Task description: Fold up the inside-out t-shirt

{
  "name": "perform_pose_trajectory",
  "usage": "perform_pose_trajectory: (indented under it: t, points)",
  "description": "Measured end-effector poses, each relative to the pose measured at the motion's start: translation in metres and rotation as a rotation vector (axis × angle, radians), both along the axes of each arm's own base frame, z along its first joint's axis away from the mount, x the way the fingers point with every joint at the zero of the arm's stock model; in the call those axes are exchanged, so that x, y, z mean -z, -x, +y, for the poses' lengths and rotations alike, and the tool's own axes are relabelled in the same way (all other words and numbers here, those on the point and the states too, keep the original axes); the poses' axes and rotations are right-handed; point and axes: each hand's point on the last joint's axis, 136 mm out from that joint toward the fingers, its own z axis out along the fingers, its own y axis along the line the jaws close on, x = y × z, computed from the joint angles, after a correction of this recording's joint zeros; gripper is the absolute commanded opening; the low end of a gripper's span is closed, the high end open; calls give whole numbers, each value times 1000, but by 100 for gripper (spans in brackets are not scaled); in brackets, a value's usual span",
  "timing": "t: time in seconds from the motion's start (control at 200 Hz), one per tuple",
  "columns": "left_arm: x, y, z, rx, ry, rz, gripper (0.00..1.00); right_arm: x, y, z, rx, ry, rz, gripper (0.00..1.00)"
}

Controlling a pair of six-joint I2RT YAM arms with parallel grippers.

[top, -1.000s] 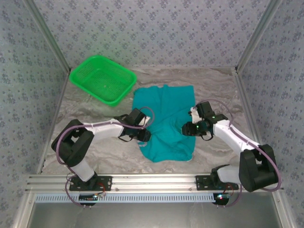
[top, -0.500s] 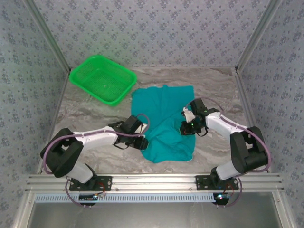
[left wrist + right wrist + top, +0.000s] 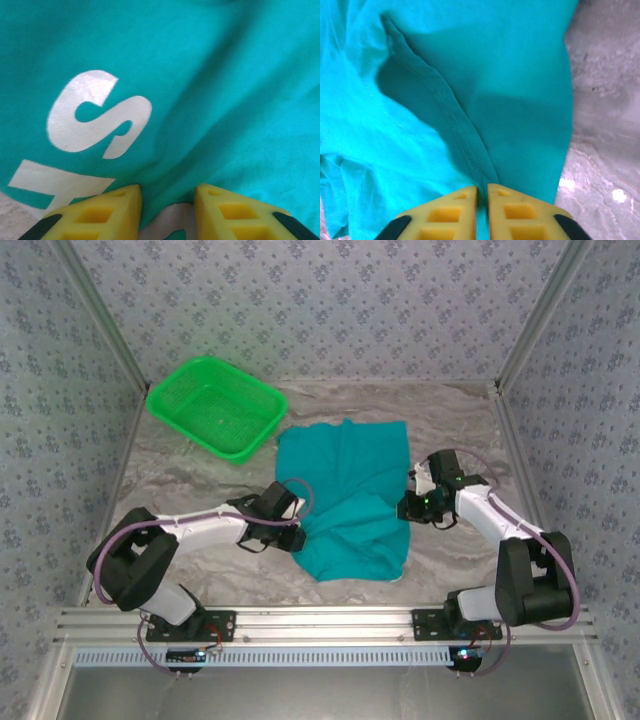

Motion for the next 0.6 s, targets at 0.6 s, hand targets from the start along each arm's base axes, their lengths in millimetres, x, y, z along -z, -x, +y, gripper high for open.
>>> perform_pose_trajectory:
  t: [0.6]
  points:
    - [-92,16,-33,144,248,-109,45,-12,37,-11,224,45,52,51]
